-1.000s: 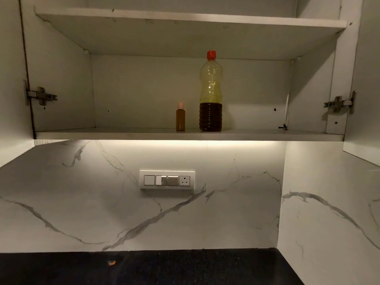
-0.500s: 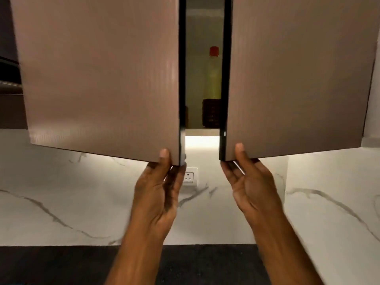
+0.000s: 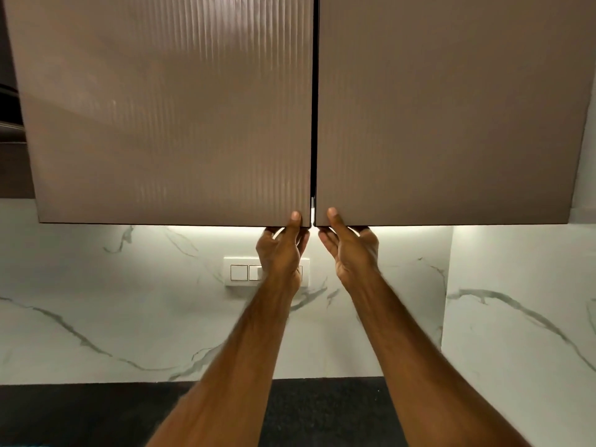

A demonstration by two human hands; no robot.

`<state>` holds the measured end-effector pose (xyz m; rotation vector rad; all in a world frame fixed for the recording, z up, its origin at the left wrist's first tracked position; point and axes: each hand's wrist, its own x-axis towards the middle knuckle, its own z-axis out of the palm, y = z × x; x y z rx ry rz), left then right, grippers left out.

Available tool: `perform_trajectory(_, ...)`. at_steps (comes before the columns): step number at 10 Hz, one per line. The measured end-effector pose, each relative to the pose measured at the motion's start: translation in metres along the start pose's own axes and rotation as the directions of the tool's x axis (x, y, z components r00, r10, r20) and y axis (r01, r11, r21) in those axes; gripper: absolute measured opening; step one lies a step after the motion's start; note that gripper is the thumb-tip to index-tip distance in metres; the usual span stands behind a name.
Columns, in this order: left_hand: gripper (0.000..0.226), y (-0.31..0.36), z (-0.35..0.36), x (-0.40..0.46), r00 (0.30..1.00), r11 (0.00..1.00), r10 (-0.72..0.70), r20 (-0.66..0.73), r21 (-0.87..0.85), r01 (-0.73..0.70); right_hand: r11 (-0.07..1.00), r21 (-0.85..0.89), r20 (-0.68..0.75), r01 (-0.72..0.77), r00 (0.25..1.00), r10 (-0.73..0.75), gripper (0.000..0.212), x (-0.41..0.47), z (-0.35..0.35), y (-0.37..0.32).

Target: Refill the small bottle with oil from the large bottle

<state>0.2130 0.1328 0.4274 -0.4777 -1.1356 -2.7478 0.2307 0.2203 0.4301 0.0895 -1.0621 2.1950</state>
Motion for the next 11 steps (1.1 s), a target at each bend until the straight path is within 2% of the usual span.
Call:
perform_trajectory(2,0.014,-0.009,0.000,0.016,0.999,0.999,0.040,-0.010,-0.002,-0.040,1.000,0.015,-0.003,0.016,1.000,-0.016,0.035,0.015,0.001,0.008)
perform_trajectory(4,0.011,-0.013,0.001,0.025,0.998,0.999,0.054,-0.024,-0.003,-0.054,0.999,-0.019,-0.017,0.048,0.999,-0.049,0.048,0.027,0.001,0.017)
perform_trajectory(7,0.020,-0.023,-0.003,0.035,0.995,0.995,0.094,-0.014,0.014,-0.094,0.993,-0.060,-0.014,0.097,0.995,-0.098,0.047,0.035,-0.004,0.024)
perform_trajectory(8,0.025,-0.023,-0.004,0.036,0.995,0.991,0.096,-0.006,0.097,-0.095,0.992,-0.073,-0.015,0.106,0.994,-0.108,0.046,0.033,-0.004,0.023)
perform_trajectory(9,0.017,-0.027,-0.015,0.034,0.974,0.859,0.226,0.006,0.470,-0.202,0.969,-0.215,-0.027,0.117,0.992,-0.126,0.044,0.031,-0.005,0.022)
perform_trajectory(10,0.021,-0.026,-0.048,0.023,0.903,0.448,0.409,0.135,0.832,-0.328,0.861,-0.496,-0.055,0.111,0.986,-0.158,0.046,0.031,-0.016,0.024)
perform_trajectory(11,0.030,-0.017,-0.094,0.009,0.785,-0.014,0.487,0.383,0.902,-0.432,0.474,-0.860,0.040,0.190,0.950,-0.309,0.041,0.010,-0.037,0.020)
